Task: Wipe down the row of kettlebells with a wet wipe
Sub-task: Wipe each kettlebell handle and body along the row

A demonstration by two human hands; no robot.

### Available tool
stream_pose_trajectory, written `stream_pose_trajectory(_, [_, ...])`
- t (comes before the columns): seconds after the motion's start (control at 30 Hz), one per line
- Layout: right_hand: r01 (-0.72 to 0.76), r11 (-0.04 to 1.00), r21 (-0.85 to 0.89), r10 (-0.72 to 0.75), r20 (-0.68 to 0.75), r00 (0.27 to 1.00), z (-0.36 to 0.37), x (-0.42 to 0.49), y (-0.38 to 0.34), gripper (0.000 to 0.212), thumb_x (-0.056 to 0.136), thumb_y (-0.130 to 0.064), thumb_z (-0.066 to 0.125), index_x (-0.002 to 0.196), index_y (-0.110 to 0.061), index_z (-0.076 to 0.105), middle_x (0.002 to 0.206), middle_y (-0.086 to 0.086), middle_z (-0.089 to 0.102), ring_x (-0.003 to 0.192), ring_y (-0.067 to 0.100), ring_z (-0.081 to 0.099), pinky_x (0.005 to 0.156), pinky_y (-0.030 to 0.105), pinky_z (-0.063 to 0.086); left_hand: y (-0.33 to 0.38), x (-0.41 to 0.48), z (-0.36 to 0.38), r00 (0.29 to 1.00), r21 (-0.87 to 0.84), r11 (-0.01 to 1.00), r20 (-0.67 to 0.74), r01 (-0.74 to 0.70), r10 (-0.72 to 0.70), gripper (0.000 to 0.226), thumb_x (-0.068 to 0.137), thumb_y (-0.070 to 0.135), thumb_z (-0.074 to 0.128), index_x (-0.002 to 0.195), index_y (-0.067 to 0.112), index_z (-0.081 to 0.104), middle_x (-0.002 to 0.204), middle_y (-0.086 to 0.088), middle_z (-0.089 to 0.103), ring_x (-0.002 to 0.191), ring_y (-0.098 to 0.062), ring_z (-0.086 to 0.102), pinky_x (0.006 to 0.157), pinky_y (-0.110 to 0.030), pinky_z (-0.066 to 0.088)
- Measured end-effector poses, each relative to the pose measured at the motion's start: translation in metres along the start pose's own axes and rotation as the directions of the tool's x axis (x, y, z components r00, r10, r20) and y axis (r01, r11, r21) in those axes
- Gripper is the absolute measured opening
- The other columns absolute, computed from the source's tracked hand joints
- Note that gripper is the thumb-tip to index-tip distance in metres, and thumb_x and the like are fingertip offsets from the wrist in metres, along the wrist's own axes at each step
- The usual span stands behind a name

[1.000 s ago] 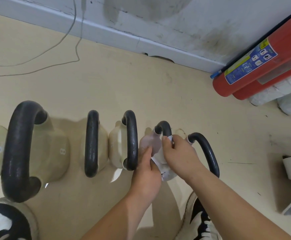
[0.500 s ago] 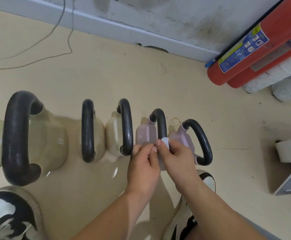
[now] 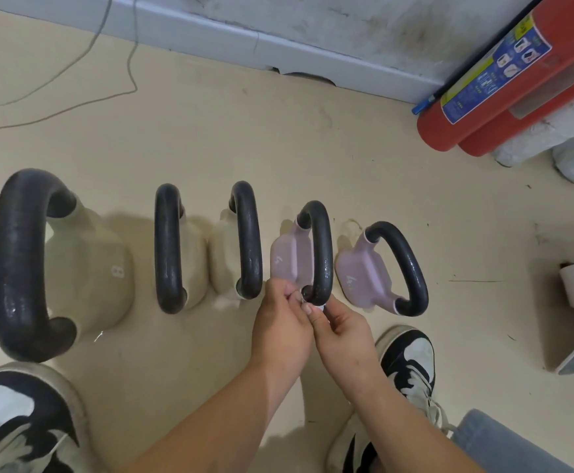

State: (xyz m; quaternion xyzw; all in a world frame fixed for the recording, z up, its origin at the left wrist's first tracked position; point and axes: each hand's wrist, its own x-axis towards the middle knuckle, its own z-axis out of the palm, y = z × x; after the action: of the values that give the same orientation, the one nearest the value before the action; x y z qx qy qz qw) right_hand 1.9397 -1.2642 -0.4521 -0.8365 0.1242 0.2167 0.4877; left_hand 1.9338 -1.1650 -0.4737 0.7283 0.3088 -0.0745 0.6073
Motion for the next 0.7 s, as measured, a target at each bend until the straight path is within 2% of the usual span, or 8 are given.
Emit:
stream_pose_trajectory(0.07, [0.018,1.000,-0.020,-0.018,0.003,1.000,-0.001,0.003,0.004,0.017,0.102,-0.025,0.065,0.108,-0.036,0.077,0.087,0.005,0.079,0.071,0.023,0.062,0.071,0.028,0.050,-0.005,-0.003,0.002,0.999,-0.016,0.998,-0.001,0.055,-0.055,0.014,0.106,0.026,0.046,0.096,0.016,0.050,0.082,0.003,0.062,0.079,-0.023,0.060,0.065,-0.032,0.040])
stream_pose_trajectory(0.17, [-0.032,0.999,-0.043,0.030,-0.054,0.998,0.000,0.006,0.008,0.016,0.100,-0.023,0.069,0.086,-0.025,0.077,0.063,0.007,0.063,0.059,0.013,0.045,0.058,0.028,0.041,-0.012,-0.005,0.002,0.982,-0.038,0.984,0.087,0.173,-0.169,0.025,0.107,0.033,0.041,0.098,0.014,0.055,0.079,0.001,0.060,0.078,-0.025,0.056,0.066,-0.032,0.040])
stream_pose_trajectory(0.27, [-0.183,0.983,-0.010,0.183,-0.044,0.982,0.002,0.004,0.007,0.033,0.097,-0.023,0.070,0.067,-0.008,0.068,0.058,0.010,0.058,0.059,0.018,0.049,0.062,0.042,0.055,-0.011,-0.007,-0.005,0.966,0.045,0.974,0.129,0.221,-0.225,0.025,0.106,0.035,0.043,0.098,0.014,0.054,0.085,-0.004,0.065,0.084,-0.028,0.061,0.074,-0.035,0.047])
stream_pose_trajectory(0.37, [-0.320,0.943,-0.086,0.331,0.183,0.926,-0.013,-0.001,-0.019,0.035,0.096,-0.031,0.070,0.078,-0.002,0.073,0.062,0.010,0.065,0.060,0.023,0.057,0.058,0.037,0.050,-0.001,-0.016,-0.017,0.965,0.143,0.979,0.195,0.146,-0.173,0.019,0.099,0.036,0.047,0.096,0.019,0.052,0.093,-0.004,0.071,0.089,-0.024,0.065,0.073,-0.034,0.051])
stream_pose_trajectory(0.47, [-0.385,0.904,-0.184,0.426,0.348,0.835,-0.048,-0.002,-0.049,0.033,0.094,-0.036,0.073,0.101,-0.004,0.077,0.079,0.008,0.075,0.068,0.018,0.067,0.065,0.032,0.055,0.020,-0.021,-0.032,0.978,0.280,0.959,0.207,-0.051,-0.008,0.015,0.097,0.033,0.050,0.088,0.022,0.053,0.088,-0.002,0.067,0.083,-0.023,0.063,0.067,-0.033,0.048])
stream_pose_trajectory(0.57, [-0.291,0.950,0.114,0.243,0.315,0.917,-0.074,0.002,-0.063,0.023,0.097,-0.017,0.070,0.103,0.005,0.073,0.096,0.019,0.075,0.088,0.026,0.074,0.079,0.035,0.057,0.046,-0.024,-0.045,0.961,0.220,0.944,0.182,-0.245,0.208,0.027,0.098,0.034,0.058,0.076,0.021,0.051,0.073,0.003,0.055,0.068,-0.018,0.053,0.062,-0.029,0.044])
stream_pose_trajectory(0.63, [-0.205,0.904,0.376,0.120,0.236,0.964,-0.079,0.006,-0.069,0.024,0.097,-0.008,0.064,0.108,0.013,0.067,0.110,0.031,0.072,0.109,0.041,0.071,0.087,0.037,0.053,0.069,-0.025,-0.052,0.955,0.039,0.966,0.165,-0.256,0.247,0.030,0.098,0.030,0.063,0.074,0.016,0.051,0.072,0.003,0.052,0.062,-0.012,0.048,0.057,-0.017,0.039])
stream_pose_trajectory(0.7, [-0.166,0.857,0.488,0.063,0.220,0.973,-0.076,0.008,-0.080,0.026,0.099,-0.008,0.057,0.117,0.006,0.070,0.119,0.025,0.074,0.117,0.038,0.070,0.088,0.034,0.052,0.092,-0.021,-0.058,0.963,-0.103,0.969,0.128,-0.224,0.236,0.030,0.098,0.024,0.064,0.074,0.014,0.049,0.075,-0.002,0.055,0.063,-0.013,0.051,0.054,-0.013,0.040])
